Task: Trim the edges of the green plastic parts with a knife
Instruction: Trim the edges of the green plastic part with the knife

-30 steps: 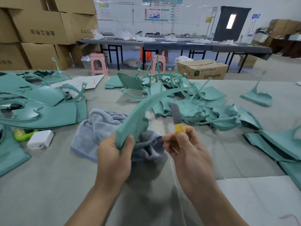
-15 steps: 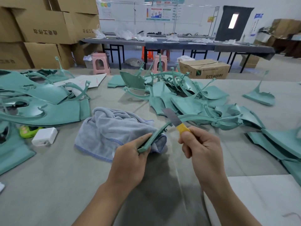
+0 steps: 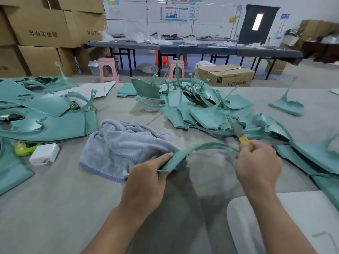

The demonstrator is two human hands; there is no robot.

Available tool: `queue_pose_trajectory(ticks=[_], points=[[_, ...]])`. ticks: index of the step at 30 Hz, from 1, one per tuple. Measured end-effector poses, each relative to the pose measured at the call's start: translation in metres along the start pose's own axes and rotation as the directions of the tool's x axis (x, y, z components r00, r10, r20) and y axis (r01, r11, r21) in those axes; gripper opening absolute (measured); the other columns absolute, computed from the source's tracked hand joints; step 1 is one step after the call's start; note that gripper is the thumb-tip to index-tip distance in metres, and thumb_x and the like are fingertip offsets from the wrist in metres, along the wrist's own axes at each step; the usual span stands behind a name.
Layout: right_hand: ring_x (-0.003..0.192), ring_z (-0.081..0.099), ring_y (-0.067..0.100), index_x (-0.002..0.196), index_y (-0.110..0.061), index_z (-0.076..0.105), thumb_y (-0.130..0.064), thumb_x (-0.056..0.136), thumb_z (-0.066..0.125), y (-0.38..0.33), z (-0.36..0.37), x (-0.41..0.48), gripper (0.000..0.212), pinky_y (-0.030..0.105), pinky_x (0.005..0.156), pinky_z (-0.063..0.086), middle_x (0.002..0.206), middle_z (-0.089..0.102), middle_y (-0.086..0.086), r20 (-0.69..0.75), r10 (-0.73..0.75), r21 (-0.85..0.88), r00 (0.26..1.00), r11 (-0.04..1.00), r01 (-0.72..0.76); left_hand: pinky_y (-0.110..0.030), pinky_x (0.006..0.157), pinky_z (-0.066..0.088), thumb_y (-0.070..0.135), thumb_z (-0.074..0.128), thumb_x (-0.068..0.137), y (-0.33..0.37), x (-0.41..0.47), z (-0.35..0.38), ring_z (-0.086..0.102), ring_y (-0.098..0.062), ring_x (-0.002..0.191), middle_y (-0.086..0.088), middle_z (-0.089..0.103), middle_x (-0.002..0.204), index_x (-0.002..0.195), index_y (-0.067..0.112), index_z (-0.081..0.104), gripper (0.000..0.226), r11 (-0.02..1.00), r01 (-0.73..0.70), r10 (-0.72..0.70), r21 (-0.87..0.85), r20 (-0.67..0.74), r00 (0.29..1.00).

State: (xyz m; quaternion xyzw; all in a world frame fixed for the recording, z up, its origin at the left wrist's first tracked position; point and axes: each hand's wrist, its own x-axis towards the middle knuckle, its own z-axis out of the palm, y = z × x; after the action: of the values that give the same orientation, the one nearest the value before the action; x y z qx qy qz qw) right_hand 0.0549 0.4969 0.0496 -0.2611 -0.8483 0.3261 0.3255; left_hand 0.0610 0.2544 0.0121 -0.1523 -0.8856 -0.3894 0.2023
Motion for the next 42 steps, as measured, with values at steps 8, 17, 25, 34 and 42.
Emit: queue_pose_trajectory(ticks=[8, 17, 25, 34, 42], points=[[0.053, 0.044, 0.011, 0.062, -0.026, 0.051, -0.036, 0.090, 0.055, -0.029, 0.015, -0.054, 0.031, 0.030, 0.053, 0.034, 0.054, 0.048, -0.010, 0.371, -0.468, 0.364, 0.802, 0.868, 0.338, 0.002, 0.088, 0.034, 0.021, 0.067, 0.095, -0.001, 0.002, 0.003, 0.062, -0.002, 0.110, 0.020, 0.070, 0.122, 0.130, 0.039, 0.066, 0.040, 0.998, -0.001, -0.002, 0.070, 0.036, 0.999], [0.073, 0.050, 0.036, 0.072, -0.009, 0.061, -0.023, 0.102, 0.047, 0.013, 0.013, -0.006, 0.036, 0.038, 0.066, 0.032, 0.077, 0.066, 0.015, 0.145, 0.127, -0.076, 0.981, 0.990, -0.117, 0.002, 0.074, 0.037, 0.014, 0.072, 0.091, 0.003, 0.004, 0.005, 0.062, 0.012, 0.090, 0.026, 0.073, 0.095, 0.122, 0.032, 0.073, 0.035, 0.999, -0.001, 0.005, 0.047, -0.071, 0.997], [0.054, 0.040, 0.011, 0.066, -0.019, 0.048, -0.029, 0.097, 0.056, -0.035, 0.008, -0.060, 0.034, 0.028, 0.054, 0.033, 0.055, 0.046, -0.007, 0.289, -0.396, 0.437, 0.872, 0.865, 0.248, 0.010, 0.074, 0.030, 0.009, 0.069, 0.093, 0.002, 0.008, -0.002, 0.046, 0.037, 0.085, 0.062, 0.048, 0.084, 0.130, 0.042, 0.048, 0.054, 1.000, 0.010, -0.009, 0.014, -0.107, 0.994], [0.050, 0.042, 0.017, 0.056, -0.002, 0.051, -0.018, 0.096, 0.058, 0.006, 0.007, -0.004, 0.043, 0.032, 0.051, 0.031, 0.048, 0.047, 0.002, 0.074, 0.164, 0.076, 0.984, 0.983, -0.170, -0.003, 0.057, 0.037, 0.009, 0.071, 0.090, -0.004, 0.012, -0.004, 0.052, 0.016, 0.062, 0.038, 0.056, 0.065, 0.050, 0.031, 0.035, 0.058, 0.989, 0.143, -0.134, 0.043, -0.173, 0.976], [0.053, 0.036, 0.013, 0.058, -0.015, 0.040, -0.031, 0.092, 0.055, -0.033, 0.020, -0.050, 0.040, 0.028, 0.052, 0.027, 0.054, 0.040, -0.004, 0.215, -0.407, 0.353, 0.888, 0.880, 0.318, -0.001, 0.062, 0.038, 0.010, 0.070, 0.089, 0.000, 0.013, -0.005, 0.053, 0.014, 0.063, 0.033, 0.059, 0.069, 0.068, 0.054, 0.057, 0.051, 0.991, 0.130, -0.125, 0.021, -0.154, 0.980]])
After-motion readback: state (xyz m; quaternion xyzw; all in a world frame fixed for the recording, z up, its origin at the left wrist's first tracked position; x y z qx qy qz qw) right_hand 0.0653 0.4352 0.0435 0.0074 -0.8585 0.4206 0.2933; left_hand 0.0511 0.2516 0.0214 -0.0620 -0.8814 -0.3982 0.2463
